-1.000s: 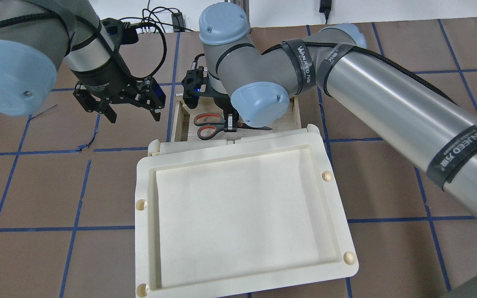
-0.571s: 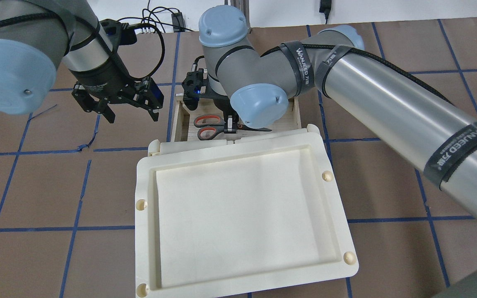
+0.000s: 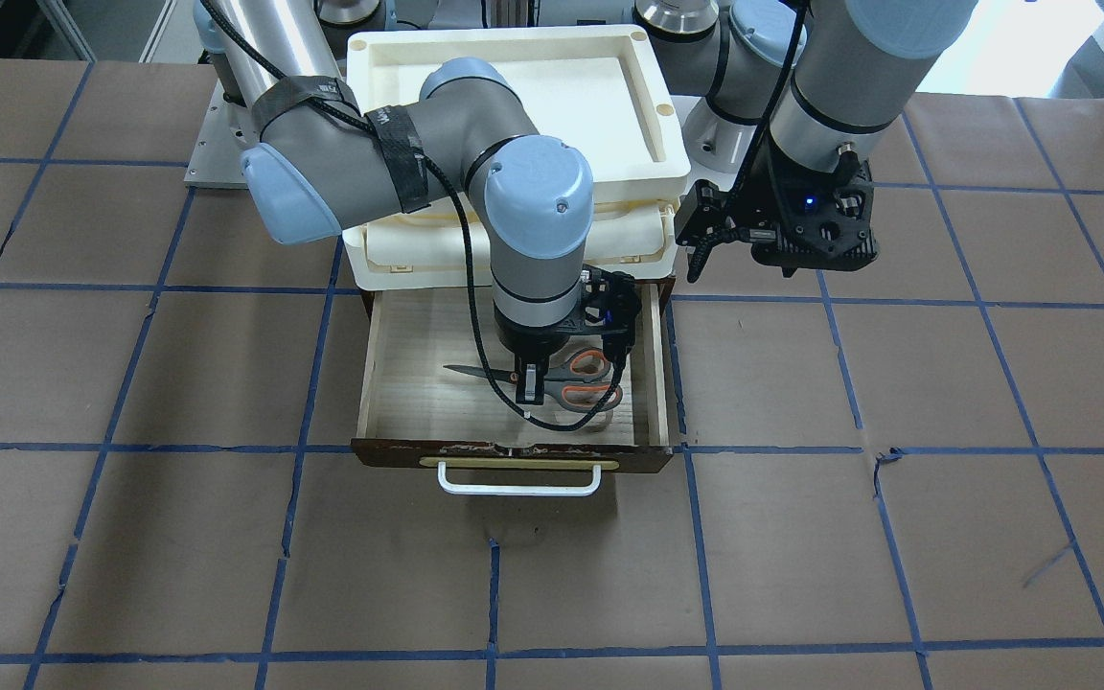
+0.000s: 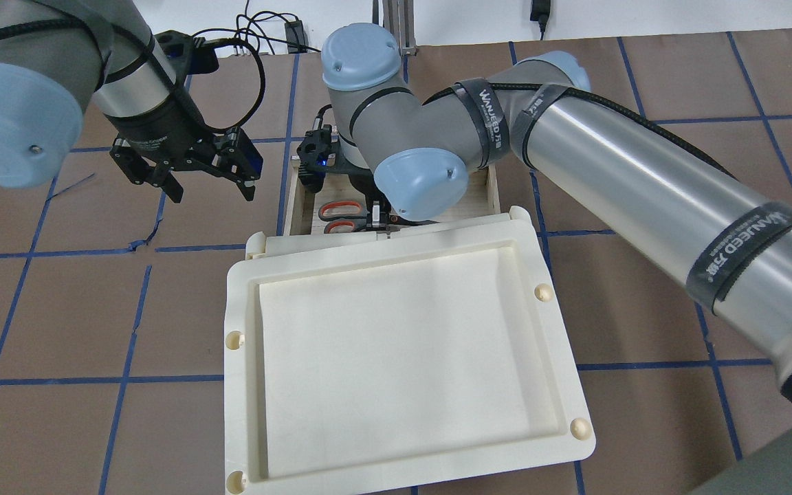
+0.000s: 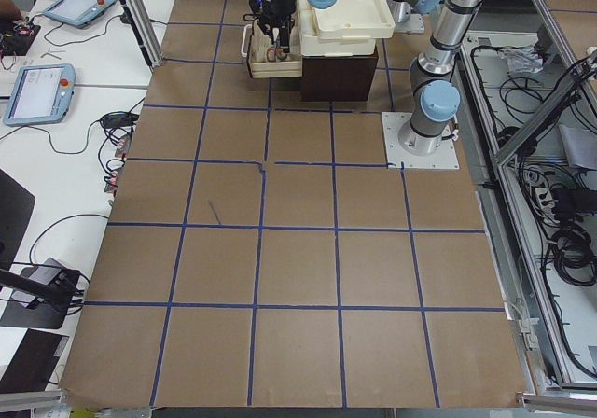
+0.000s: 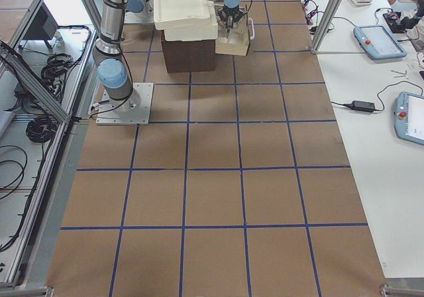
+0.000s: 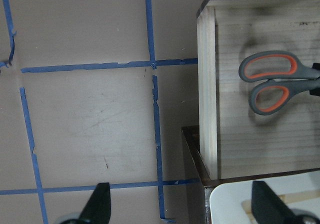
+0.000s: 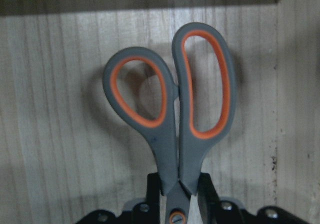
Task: Put scissors in drawer and close it
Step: 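Lower the scissors into the drawer and open the right gripper, then raise the right gripper away from the drawer while the left gripper moves toward the drawer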
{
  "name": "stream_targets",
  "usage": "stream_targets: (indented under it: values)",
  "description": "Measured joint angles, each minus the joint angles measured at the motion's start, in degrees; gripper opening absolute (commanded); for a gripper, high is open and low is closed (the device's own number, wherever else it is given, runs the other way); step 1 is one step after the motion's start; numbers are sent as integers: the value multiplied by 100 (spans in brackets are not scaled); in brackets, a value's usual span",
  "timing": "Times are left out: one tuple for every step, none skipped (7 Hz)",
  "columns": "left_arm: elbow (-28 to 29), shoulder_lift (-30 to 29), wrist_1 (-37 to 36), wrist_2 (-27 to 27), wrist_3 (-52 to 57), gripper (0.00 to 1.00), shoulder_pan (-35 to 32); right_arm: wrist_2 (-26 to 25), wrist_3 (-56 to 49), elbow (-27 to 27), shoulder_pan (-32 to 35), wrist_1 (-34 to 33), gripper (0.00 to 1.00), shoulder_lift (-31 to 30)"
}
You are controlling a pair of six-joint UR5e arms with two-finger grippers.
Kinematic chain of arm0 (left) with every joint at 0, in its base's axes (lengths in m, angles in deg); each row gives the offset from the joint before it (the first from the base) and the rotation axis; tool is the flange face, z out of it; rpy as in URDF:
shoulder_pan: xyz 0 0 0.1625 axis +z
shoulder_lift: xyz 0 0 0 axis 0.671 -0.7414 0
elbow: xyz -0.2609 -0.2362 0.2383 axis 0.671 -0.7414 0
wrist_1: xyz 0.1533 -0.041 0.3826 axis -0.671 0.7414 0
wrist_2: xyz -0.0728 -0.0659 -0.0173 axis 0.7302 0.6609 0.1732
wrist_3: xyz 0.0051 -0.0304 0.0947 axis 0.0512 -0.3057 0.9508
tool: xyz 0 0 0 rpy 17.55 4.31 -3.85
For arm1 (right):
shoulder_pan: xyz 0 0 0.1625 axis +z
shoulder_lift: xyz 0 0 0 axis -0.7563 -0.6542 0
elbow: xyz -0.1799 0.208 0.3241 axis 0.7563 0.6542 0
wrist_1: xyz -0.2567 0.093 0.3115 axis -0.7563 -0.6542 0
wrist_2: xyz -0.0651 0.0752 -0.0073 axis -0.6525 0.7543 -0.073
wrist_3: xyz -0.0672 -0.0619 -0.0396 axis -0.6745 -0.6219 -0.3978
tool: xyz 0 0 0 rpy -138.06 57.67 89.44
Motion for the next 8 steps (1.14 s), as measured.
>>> stream_targets:
  values:
    - [3,1,6,0,36,100,77,-3,-8,-1,4,2,30,14]
    - [5,4,13,-3,69,100,133,-4,5,-6,6,2,52,20]
    - [5,10,21,-6,86,100,159,0,36,-20,7,2,70,26]
    - [5,14,28,-8,95,100,171,4,73,-49,7,1,98,33]
    - [5,17,31,-9,99,100,177,6,148,-81,7,-3,99,38]
    - [3,18,32,-9,102,100,190,2,221,-79,4,-6,99,27]
    - [10,17,15,-6,104,100,223,-11,266,12,-4,1,99,-29]
    - [63,11,-24,9,104,100,271,-31,458,161,-43,30,99,-163]
